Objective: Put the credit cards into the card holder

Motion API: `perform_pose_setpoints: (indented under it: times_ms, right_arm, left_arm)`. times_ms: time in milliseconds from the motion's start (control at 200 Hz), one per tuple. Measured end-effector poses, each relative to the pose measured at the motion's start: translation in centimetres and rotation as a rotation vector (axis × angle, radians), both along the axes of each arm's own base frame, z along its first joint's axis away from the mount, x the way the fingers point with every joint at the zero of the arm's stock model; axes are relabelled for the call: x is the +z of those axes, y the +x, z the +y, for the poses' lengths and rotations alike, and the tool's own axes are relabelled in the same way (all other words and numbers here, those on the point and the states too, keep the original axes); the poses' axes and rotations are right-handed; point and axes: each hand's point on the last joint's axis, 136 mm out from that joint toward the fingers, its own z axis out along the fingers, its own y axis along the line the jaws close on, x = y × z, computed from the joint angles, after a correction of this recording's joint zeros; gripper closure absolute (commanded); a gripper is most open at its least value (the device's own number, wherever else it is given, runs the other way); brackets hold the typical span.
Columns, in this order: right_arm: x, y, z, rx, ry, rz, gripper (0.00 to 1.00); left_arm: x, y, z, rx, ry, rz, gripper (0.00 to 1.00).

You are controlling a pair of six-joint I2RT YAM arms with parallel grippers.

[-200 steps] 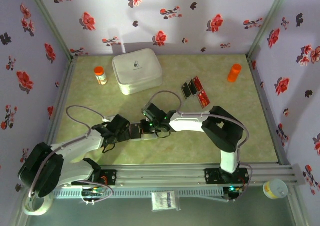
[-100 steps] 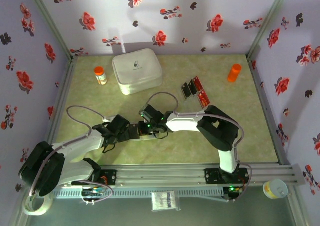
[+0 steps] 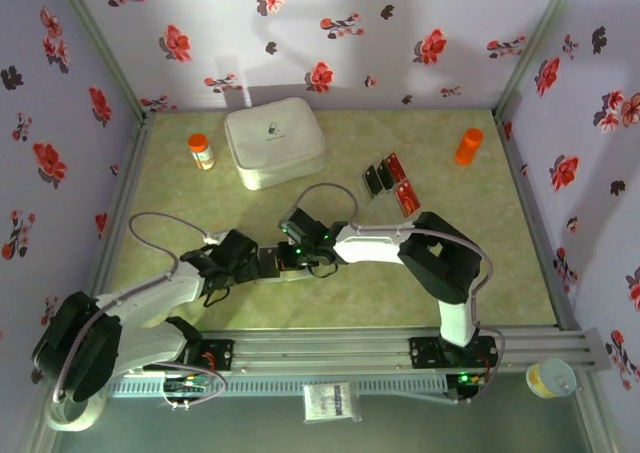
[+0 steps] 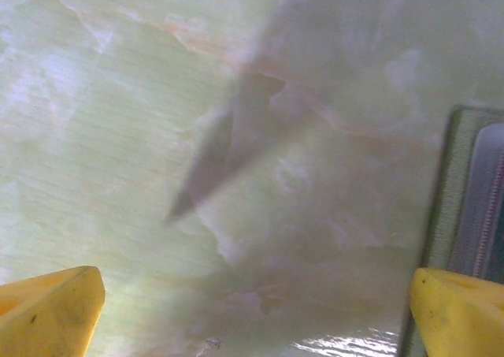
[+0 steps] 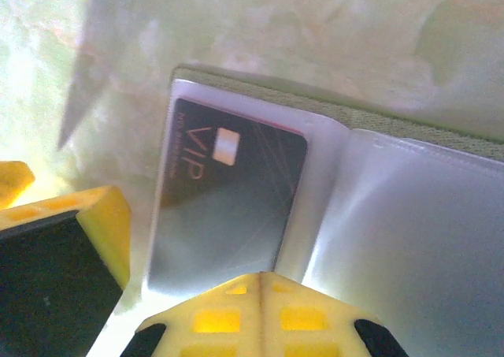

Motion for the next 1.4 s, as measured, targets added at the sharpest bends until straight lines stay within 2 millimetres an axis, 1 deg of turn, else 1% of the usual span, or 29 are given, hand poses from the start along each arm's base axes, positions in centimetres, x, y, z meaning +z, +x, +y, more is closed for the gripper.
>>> perform_pose_setpoints:
  times_ms: [290,420,545,730,965,1060,1170,1280,1400]
  right_arm:
    - [5.0,1.1,-0.6,-0.026,0.079,-0.06,0.78]
    - [6.1,1.4,-2.0,-0.05,0.087,-0.086,0.74]
    - [5.9,1.3,-3.8,-0.074,0.068,-0.093,0.71]
    - [5.5,0.7,-6.4,-0.108,0.028,-0.111,0.66]
    - [5.8,0.5,-9.3,-0.143,-0.037,-0.165,0.53]
    - [5.4,0.4,-10.4,-0.148,-0.073,-0.181,0.49]
    - [4.8,0.3,-11.2,-0.15,-0.107,-0.186,0.45]
    - [4.0,0.1,-11.9,-0.153,-0.135,-0.183,0.43]
    - [3.8,-0.1,-11.9,-0.149,-0.139,-0.183,0.43]
  left_arm:
    - [2.9,0.7,0.2,0.02,-0.045,-0.064,0.0]
    - [3.6,0.9,0.1,0.011,-0.047,-0.076,0.0]
    - [4.1,1.2,-0.2,-0.009,-0.059,-0.091,0.0]
    - [5.2,1.9,-1.6,-0.048,-0.131,-0.136,0.0]
    - [5.2,2.5,-3.1,-0.083,-0.192,-0.154,0.0]
    - [5.2,2.8,-3.7,-0.092,-0.209,-0.158,0.0]
    - [4.9,3.0,-4.1,-0.103,-0.214,-0.154,0.0]
    - [4.5,3.2,-4.3,-0.117,-0.198,-0.138,0.0]
    - [4.7,3.7,-4.5,-0.123,-0.197,-0.139,0.0]
